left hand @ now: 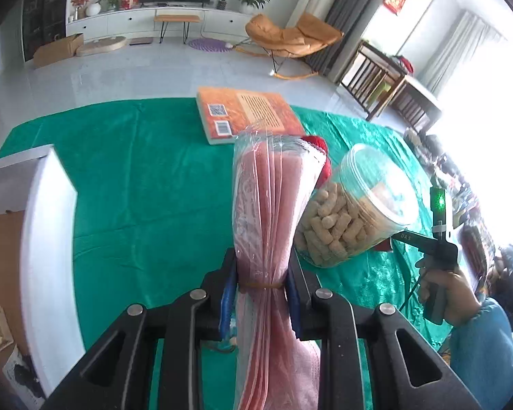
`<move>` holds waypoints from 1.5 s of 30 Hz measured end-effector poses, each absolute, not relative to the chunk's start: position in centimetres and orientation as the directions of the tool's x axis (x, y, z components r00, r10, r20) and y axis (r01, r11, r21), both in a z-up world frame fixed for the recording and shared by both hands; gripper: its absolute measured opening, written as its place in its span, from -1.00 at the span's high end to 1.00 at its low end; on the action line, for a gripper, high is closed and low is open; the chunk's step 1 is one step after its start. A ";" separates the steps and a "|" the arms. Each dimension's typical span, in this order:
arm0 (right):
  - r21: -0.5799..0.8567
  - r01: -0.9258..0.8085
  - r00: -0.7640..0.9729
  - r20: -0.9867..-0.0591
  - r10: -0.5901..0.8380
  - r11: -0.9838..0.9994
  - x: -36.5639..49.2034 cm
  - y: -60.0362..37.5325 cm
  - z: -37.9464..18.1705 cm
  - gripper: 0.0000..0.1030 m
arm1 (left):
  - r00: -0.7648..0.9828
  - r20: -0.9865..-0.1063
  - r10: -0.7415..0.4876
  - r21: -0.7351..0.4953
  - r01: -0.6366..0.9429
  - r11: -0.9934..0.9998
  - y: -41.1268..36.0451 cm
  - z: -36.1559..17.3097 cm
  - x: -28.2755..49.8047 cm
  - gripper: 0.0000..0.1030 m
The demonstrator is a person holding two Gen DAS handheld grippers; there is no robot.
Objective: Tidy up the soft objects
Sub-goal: 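Grasp the pink bundled packet with the left tool while the right tool grasps the red wrapped bar, then carry the pink packet and red bar into the white box and release both, then grasp the teal patterned pouch with the right tool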
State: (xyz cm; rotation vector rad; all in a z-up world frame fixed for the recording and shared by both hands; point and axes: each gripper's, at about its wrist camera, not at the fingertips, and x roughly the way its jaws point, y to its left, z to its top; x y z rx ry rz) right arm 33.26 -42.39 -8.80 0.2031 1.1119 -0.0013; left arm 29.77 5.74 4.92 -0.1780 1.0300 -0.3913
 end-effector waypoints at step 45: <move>0.161 0.185 0.694 -0.720 -0.013 0.970 11.9 -34.1 -9.5 -0.46 | 0.430 -0.839 -0.333 -0.209 0.310 0.928 3.7 -1.4 11.4 -0.67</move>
